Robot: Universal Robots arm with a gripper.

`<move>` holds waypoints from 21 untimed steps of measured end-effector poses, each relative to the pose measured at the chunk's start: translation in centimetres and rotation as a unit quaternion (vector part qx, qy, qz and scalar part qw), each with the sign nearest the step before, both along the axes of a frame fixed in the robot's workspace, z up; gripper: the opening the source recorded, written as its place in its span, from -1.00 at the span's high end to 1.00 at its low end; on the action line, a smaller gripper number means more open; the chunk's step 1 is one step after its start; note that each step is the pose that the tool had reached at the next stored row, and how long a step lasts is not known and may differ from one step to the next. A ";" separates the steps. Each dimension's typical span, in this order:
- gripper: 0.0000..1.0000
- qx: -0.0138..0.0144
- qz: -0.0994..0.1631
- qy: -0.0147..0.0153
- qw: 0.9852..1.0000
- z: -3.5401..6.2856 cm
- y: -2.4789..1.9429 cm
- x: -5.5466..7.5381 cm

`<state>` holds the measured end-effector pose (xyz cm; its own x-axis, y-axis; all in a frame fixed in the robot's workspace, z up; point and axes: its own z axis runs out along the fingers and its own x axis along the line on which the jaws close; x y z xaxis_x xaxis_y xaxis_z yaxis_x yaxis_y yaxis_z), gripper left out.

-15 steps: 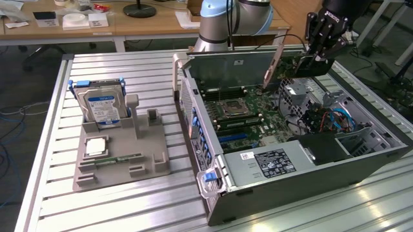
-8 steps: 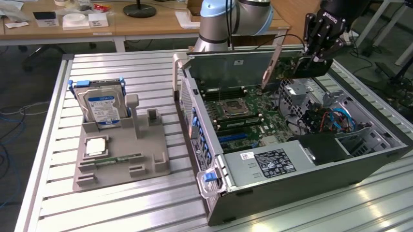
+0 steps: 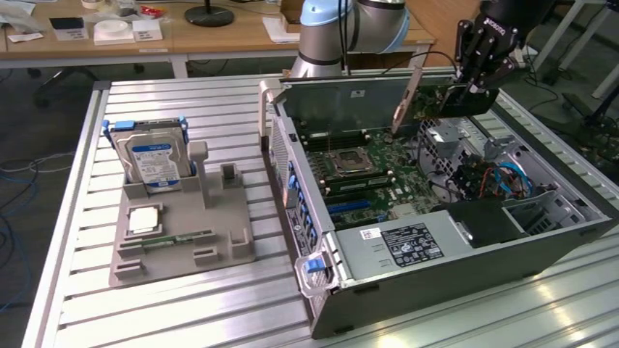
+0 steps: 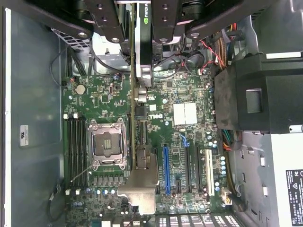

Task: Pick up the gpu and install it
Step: 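Insert the gpu into the slot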

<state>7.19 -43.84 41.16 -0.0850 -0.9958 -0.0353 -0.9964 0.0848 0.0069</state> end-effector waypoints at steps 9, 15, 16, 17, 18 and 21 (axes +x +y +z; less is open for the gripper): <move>0.47 0.000 0.000 0.000 1.000 -0.81 0.00 -0.2; 0.47 0.000 0.000 0.000 1.000 -1.71 0.00 -0.6; 0.47 0.000 0.000 0.000 1.000 -1.86 0.00 -0.6; 0.47 0.000 0.000 0.000 1.000 -2.01 0.00 -0.7; 0.47 0.000 0.000 0.000 1.000 -2.15 0.00 -0.7; 0.47 0.000 0.000 0.000 1.000 -2.49 0.00 -0.9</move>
<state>6.28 -43.84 38.67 -0.0851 -0.9958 -0.0352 -0.9964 0.0849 0.0069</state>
